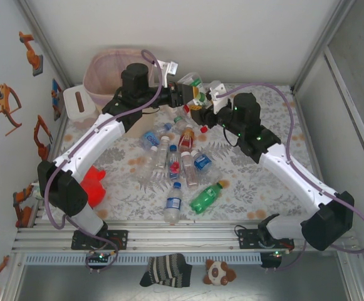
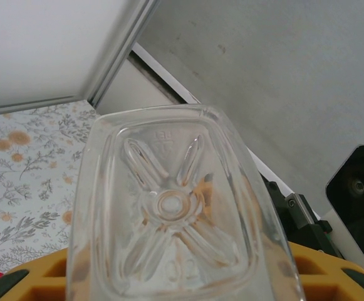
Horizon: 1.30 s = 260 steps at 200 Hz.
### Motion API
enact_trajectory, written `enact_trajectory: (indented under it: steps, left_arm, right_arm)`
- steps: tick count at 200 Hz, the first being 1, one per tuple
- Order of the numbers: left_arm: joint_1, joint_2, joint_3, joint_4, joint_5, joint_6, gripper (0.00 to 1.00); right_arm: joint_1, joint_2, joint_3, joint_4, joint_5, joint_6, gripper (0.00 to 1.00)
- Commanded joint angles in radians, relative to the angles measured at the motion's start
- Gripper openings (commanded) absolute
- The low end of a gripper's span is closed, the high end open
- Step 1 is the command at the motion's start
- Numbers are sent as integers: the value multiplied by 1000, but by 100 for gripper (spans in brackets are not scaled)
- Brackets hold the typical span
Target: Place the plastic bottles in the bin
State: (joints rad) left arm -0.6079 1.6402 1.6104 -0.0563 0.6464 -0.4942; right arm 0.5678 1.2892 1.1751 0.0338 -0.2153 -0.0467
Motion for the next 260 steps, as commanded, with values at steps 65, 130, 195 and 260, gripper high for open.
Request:
enact_trajectory:
  steps: [65, 130, 195, 260]
  left_arm:
    - [51, -27, 42, 2, 17, 25, 37]
    - [190, -97, 46, -89, -15, 87, 37]
    - [355, -165, 61, -157, -69, 148, 37]
    - [437, -190, 105, -323, -368, 341, 37]
  right_arm:
    - [6, -37, 46, -10, 15, -4, 67]
    - [5, -87, 21, -58, 38, -5, 68]
    - [6, -120, 17, -92, 40, -7, 68]
    - [5, -135, 23, -119, 45, -8, 68]
